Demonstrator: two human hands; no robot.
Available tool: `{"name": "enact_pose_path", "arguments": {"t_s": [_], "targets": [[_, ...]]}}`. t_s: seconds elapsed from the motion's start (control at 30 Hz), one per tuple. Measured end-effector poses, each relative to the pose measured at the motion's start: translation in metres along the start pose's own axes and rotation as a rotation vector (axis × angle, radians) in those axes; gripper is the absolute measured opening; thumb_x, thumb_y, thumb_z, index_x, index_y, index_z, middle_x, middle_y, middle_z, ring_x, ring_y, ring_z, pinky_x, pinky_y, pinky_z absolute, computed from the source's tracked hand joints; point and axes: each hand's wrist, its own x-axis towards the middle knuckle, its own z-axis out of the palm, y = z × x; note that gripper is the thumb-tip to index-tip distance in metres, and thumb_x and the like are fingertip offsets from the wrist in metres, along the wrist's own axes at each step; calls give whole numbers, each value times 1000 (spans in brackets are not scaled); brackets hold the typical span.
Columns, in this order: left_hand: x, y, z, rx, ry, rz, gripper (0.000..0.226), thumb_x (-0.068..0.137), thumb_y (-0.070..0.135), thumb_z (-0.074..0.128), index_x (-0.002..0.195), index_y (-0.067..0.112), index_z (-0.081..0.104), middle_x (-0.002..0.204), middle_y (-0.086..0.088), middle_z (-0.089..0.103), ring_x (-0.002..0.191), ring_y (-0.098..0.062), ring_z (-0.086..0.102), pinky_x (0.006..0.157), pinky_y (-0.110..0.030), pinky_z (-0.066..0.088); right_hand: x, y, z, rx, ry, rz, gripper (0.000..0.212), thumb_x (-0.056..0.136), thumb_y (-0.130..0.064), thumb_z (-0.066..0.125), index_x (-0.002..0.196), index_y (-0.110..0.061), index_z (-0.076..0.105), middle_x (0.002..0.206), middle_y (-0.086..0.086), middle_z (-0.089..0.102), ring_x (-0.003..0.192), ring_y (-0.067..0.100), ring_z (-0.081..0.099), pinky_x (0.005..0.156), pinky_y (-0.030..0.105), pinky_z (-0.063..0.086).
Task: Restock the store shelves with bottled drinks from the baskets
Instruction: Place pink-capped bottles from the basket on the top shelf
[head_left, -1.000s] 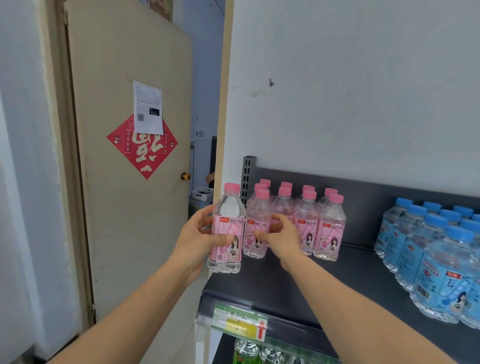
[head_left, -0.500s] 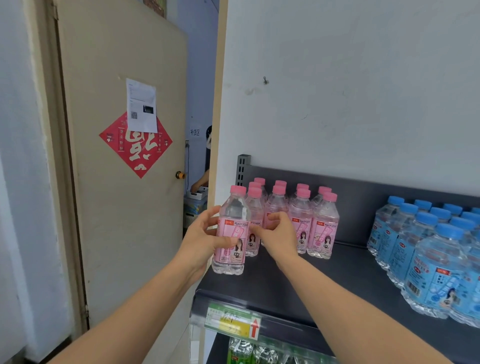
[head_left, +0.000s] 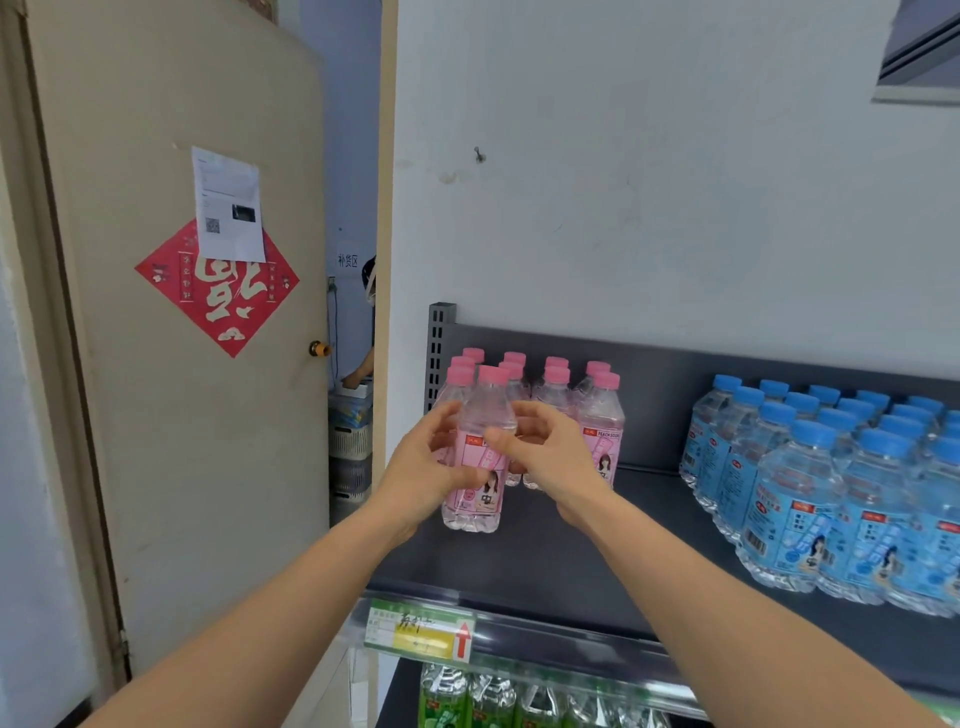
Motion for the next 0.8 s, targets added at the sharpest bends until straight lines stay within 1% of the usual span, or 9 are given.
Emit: {"name": "enact_pose_path", "arguments": {"t_s": [0.07,0.17,0.3,0.33,0.4,0.47,0.57,0.67,0.8], "targets": [[4,-2,2,212,32,36,89,65,9,86,140,23,41,128,2,46,119,-11,47,101,-34,45,0,6,-4,-67,24,15,42,79,-26,78,114,-20,57,106,4,66,97,20,65,74,30,56],[7,-4,2,412,116,66,97,63,24,88,143,25,34,130,1,33,127,-16,36,109,-33,32,-1,13,-8,-197,69,8,49,79,-30,77,121,-17,54,103,-4,61,96,15,60,84,33,55],[17,-12,0,457,103,-100,127,57,33,91,152,18,7,150,-4,16,141,-23,21,115,-40,23,2,19,-8,-263,124,7,56,79,-31,77,127,-16,51,108,-3,60,99,14,59,90,35,53],[19,-14,0,438,65,-152,132,52,37,92,152,20,7,152,-4,17,142,-25,23,115,-42,25,4,20,-7,-278,135,12,58,80,-31,76,129,-17,49,111,-3,59,100,14,58,90,35,52],[27,-22,-3,367,3,-188,128,36,49,93,142,31,24,143,-3,37,132,-24,41,110,-47,37,7,22,-6,-302,159,15,60,81,-31,75,132,-18,47,112,-5,56,101,13,56,88,30,51],[33,-27,-6,306,-34,-191,106,39,37,94,126,32,35,127,1,54,117,-19,55,103,-47,45,10,24,-6,-309,182,11,61,82,-30,73,135,-19,46,112,-6,53,102,13,55,87,28,48],[34,-23,-6,228,-55,-169,80,66,2,83,124,29,36,114,5,61,107,-15,60,102,-42,46,15,26,-5,-317,206,25,61,83,-30,73,136,-19,45,116,-5,54,103,13,54,89,29,48],[39,-24,-7,204,-47,-166,72,75,-5,74,125,29,36,105,11,60,98,-10,60,96,-34,47,18,27,-3,-322,228,42,61,82,-33,74,134,-18,47,119,-1,58,104,14,56,90,30,49],[46,-25,-12,149,-79,-197,71,75,-10,71,124,28,37,105,7,62,96,-8,60,95,-35,48,18,32,-4,-393,190,107,64,75,-44,77,127,-19,49,112,-3,63,100,14,60,91,36,52]]}}
